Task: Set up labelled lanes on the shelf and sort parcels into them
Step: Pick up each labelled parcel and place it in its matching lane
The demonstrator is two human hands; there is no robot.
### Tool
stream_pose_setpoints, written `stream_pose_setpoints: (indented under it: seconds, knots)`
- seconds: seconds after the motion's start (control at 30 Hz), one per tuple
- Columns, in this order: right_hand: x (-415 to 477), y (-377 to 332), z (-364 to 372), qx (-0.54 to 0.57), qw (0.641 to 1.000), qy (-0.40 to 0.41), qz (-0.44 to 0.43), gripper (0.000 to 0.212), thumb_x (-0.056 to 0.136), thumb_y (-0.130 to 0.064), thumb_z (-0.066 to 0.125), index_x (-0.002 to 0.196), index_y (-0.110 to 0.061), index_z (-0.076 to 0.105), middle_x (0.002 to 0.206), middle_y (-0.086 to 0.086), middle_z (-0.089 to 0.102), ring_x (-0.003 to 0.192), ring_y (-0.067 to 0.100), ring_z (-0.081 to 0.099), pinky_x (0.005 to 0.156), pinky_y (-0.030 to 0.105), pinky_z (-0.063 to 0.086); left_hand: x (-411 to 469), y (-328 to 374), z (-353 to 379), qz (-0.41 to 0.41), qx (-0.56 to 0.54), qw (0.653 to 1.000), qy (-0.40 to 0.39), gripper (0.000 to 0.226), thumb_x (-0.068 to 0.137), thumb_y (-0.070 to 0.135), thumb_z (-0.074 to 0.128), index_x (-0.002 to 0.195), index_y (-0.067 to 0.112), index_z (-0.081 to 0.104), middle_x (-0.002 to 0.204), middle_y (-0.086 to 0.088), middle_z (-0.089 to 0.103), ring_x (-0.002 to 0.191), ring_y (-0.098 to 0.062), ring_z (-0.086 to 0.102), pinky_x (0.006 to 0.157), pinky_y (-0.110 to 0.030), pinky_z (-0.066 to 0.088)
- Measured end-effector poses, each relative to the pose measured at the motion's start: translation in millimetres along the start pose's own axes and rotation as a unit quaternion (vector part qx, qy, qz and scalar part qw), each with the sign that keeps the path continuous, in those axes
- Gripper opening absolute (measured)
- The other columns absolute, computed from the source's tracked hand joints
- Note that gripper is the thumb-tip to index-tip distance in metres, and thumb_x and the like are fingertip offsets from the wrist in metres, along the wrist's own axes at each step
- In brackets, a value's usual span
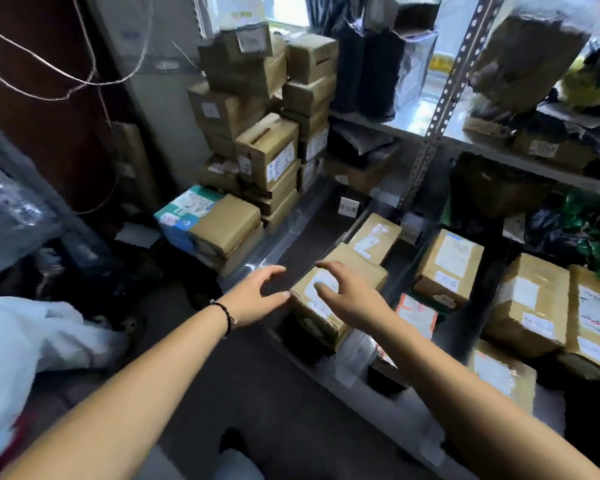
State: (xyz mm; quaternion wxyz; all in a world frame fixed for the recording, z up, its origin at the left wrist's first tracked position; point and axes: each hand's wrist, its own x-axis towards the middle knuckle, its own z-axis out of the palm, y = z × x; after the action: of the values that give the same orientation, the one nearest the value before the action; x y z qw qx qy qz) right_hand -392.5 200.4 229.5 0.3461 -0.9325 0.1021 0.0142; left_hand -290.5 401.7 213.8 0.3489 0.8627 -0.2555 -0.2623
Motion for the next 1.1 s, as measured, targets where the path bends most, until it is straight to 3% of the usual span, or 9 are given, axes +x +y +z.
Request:
stream_pose_setpoints:
  seconds: [0.13,0.27,0.4,0.5,0.63,0.8,0.9,0.93,1.1]
  knots:
    - [37.6,-57.0,23.5,0.0,0.999,-0.005,-0.039,0.044,0.098,-0.03,0.058,0.141,-0.022,0.054,0.143,-0.002,0.054,0.134,0.013,0.047,0.116,0.031,0.035,-8.3,-38.6,-49.1,-0.006,-0.004,0.999,0.052,0.051,0.091,0.036,0.068,0.139,0.032,0.049,0.136,0.012,0.044,0.126,-0.003,0.043,0.105,-0.021,0.034]
    - [75.6,-103.0,51.2,-0.012,0.998,-0.041,-0.055,0.048,0.097,-0.024,0.059,0.144,-0.015,0.053,0.145,0.004,0.053,0.136,0.016,0.046,0.111,0.021,0.029,-5.2,-80.4,-100.3,-0.015,-0.006,0.998,0.063,0.054,0.09,0.04,0.069,0.139,0.034,0.048,0.14,0.009,0.048,0.129,-0.009,0.045,0.109,-0.028,0.037]
    - [119.2,-138.8,79.6,-0.019,0.998,-0.057,-0.034,0.048,0.098,-0.025,0.058,0.144,-0.016,0.051,0.145,0.006,0.052,0.135,0.018,0.047,0.11,0.025,0.032,8.8,-119.4,-155.0,-0.019,-0.016,0.998,0.065,0.05,0.09,0.035,0.07,0.136,0.034,0.05,0.135,0.007,0.051,0.126,-0.007,0.046,0.106,-0.023,0.036]
    - [144.5,-156.2,100.6,0.006,0.998,-0.058,0.013,0.047,0.098,-0.032,0.057,0.144,-0.021,0.052,0.142,0.005,0.054,0.13,0.02,0.052,0.107,0.03,0.04,19.4,-146.6,-185.3,-0.02,-0.028,0.998,0.058,0.049,0.088,0.037,0.07,0.132,0.037,0.05,0.137,0.004,0.053,0.129,-0.012,0.048,0.111,-0.032,0.039]
    - [172.8,-177.2,128.0,0.046,0.995,-0.067,0.055,0.048,0.098,-0.035,0.055,0.144,-0.024,0.051,0.143,0.002,0.055,0.127,0.019,0.055,0.108,0.036,0.045,37.0,-175.0,-218.1,-0.018,-0.023,0.999,0.035,0.05,0.091,0.029,0.069,0.138,0.027,0.05,0.137,0.003,0.053,0.129,-0.012,0.046,0.112,-0.032,0.038]
    - [218.3,-201.7,152.0,0.049,0.991,-0.102,0.073,0.046,0.099,-0.034,0.055,0.143,-0.025,0.051,0.138,0.001,0.061,0.114,0.02,0.062,0.094,0.033,0.052,68.9,-210.4,-250.6,-0.036,-0.029,0.999,0.027,0.052,0.091,0.027,0.07,0.139,0.023,0.051,0.138,0.003,0.052,0.128,-0.013,0.049,0.11,-0.03,0.04]
    - [268.0,-212.9,164.9,0.073,0.987,-0.105,0.1,0.048,0.099,-0.037,0.054,0.146,-0.03,0.047,0.132,0.003,0.062,0.099,0.019,0.063,0.074,0.028,0.052,103.9,-233.3,-273.3,-0.031,-0.023,0.999,0.021,0.052,0.092,0.024,0.07,0.14,0.018,0.051,0.136,0.004,0.049,0.123,-0.011,0.049,0.109,-0.028,0.04]
    - [283.0,-214.5,169.5,0.089,0.985,-0.1,0.111,0.049,0.099,-0.037,0.054,0.147,-0.03,0.046,0.132,0.005,0.063,0.098,0.019,0.063,0.074,0.028,0.052,115.4,-239.6,-280.4,-0.033,-0.023,0.999,0.023,0.05,0.092,0.023,0.07,0.139,0.018,0.052,0.135,0.005,0.049,0.123,-0.011,0.049,0.108,-0.028,0.04]
    - [360.7,-209.4,202.5,0.199,0.962,-0.064,0.177,0.055,0.097,-0.033,0.059,0.149,-0.022,0.044,0.145,0.001,0.052,0.119,0.019,0.057,0.105,0.034,0.045,181.9,-274.0,-311.0,-0.082,-0.07,0.994,0.012,0.044,0.093,0.018,0.068,0.135,0.016,0.054,0.126,-0.003,0.06,0.114,-0.012,0.058,0.093,-0.018,0.044]
